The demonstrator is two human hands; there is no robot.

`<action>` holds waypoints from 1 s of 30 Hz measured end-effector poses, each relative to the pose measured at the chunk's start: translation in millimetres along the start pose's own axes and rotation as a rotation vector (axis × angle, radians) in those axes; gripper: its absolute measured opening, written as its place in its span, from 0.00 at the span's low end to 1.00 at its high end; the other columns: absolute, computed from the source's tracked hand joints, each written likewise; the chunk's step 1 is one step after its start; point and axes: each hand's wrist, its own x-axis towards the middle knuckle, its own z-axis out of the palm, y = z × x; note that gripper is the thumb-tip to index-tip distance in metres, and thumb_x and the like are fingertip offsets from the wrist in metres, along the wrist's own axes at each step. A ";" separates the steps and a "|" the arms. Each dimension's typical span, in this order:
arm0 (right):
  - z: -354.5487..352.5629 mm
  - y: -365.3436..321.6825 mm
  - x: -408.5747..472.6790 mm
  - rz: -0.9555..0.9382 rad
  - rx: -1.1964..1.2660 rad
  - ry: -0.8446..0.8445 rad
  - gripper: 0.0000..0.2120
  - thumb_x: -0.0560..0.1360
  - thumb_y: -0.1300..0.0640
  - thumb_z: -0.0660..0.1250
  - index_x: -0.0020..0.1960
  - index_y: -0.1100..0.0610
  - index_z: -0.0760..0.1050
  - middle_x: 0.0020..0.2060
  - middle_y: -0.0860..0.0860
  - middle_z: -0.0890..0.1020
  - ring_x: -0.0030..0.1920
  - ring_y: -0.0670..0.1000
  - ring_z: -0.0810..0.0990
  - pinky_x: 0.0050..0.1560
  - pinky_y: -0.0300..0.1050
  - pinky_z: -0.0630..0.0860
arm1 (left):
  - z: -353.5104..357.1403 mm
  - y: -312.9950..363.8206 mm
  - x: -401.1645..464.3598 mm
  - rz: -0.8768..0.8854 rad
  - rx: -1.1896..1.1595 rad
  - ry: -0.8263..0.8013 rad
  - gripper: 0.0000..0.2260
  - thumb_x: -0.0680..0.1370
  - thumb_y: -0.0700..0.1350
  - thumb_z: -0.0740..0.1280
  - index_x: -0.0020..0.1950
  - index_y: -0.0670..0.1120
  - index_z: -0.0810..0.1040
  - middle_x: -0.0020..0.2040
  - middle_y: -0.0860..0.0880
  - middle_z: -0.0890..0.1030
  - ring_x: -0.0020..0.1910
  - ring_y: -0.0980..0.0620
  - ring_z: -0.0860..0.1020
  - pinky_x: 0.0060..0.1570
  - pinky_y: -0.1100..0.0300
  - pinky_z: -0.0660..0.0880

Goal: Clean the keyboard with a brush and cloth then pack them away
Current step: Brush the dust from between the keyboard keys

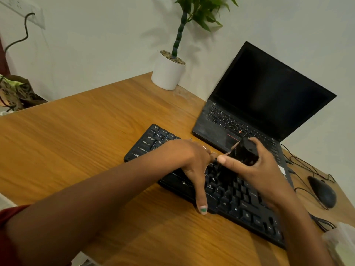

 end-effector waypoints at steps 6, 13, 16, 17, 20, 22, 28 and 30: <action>2.1 11.6 24.8 -0.062 -0.126 0.130 0.27 0.58 0.41 0.75 0.50 0.52 0.70 0.42 0.46 0.80 0.42 0.42 0.79 0.38 0.33 0.70 | -0.9 1.4 -2.3 -0.019 0.041 -0.009 0.59 0.63 0.70 0.72 0.80 0.48 0.41 0.80 0.50 0.46 0.78 0.46 0.47 0.75 0.41 0.43; -19.9 6.5 25.7 0.137 0.073 -0.191 0.29 0.55 0.45 0.77 0.51 0.54 0.72 0.46 0.53 0.79 0.45 0.52 0.81 0.41 0.45 0.80 | 1.2 1.9 -3.3 -0.113 0.116 -0.010 0.63 0.61 0.75 0.69 0.79 0.46 0.37 0.80 0.46 0.42 0.78 0.47 0.39 0.69 0.38 0.28; -11.2 8.1 26.3 0.021 -0.007 -0.125 0.29 0.55 0.41 0.76 0.50 0.52 0.72 0.44 0.49 0.81 0.45 0.44 0.81 0.43 0.37 0.78 | 0.9 4.2 -4.2 -0.137 0.173 -0.026 0.63 0.60 0.77 0.66 0.79 0.44 0.38 0.80 0.45 0.44 0.78 0.47 0.40 0.66 0.36 0.25; -3.4 11.3 26.7 -0.034 -0.047 -0.015 0.26 0.57 0.42 0.75 0.49 0.52 0.71 0.43 0.48 0.81 0.43 0.40 0.80 0.40 0.32 0.75 | 0.7 4.4 -4.8 -0.140 0.174 -0.028 0.63 0.60 0.77 0.66 0.79 0.44 0.39 0.80 0.45 0.46 0.78 0.47 0.42 0.66 0.36 0.24; 15.9 17.9 24.4 -0.144 -0.062 0.221 0.21 0.62 0.45 0.76 0.48 0.51 0.71 0.42 0.47 0.81 0.42 0.38 0.78 0.38 0.26 0.73 | 0.1 4.3 -5.7 -0.150 0.163 -0.024 0.62 0.60 0.77 0.66 0.79 0.44 0.41 0.80 0.45 0.49 0.79 0.47 0.44 0.65 0.36 0.23; 11.7 15.1 23.0 -0.109 -0.041 0.205 0.23 0.60 0.42 0.75 0.48 0.51 0.70 0.42 0.47 0.80 0.42 0.41 0.79 0.40 0.31 0.75 | -0.8 4.6 -6.0 -0.154 0.163 -0.025 0.62 0.60 0.77 0.66 0.80 0.44 0.41 0.80 0.45 0.49 0.79 0.47 0.44 0.65 0.36 0.24; 6.1 9.0 25.5 -0.069 -0.035 0.091 0.26 0.58 0.42 0.75 0.50 0.53 0.71 0.42 0.48 0.80 0.43 0.43 0.80 0.41 0.35 0.77 | -2.0 5.5 -7.2 -0.148 0.134 -0.026 0.61 0.61 0.75 0.67 0.80 0.45 0.42 0.80 0.46 0.48 0.78 0.46 0.44 0.68 0.36 0.28; 17.8 15.1 25.1 -0.155 -0.057 0.205 0.23 0.62 0.45 0.75 0.50 0.54 0.70 0.42 0.47 0.81 0.42 0.38 0.79 0.39 0.28 0.73 | -1.4 5.4 -7.0 -0.149 0.124 -0.027 0.61 0.61 0.75 0.68 0.80 0.45 0.42 0.80 0.45 0.48 0.78 0.45 0.45 0.71 0.35 0.32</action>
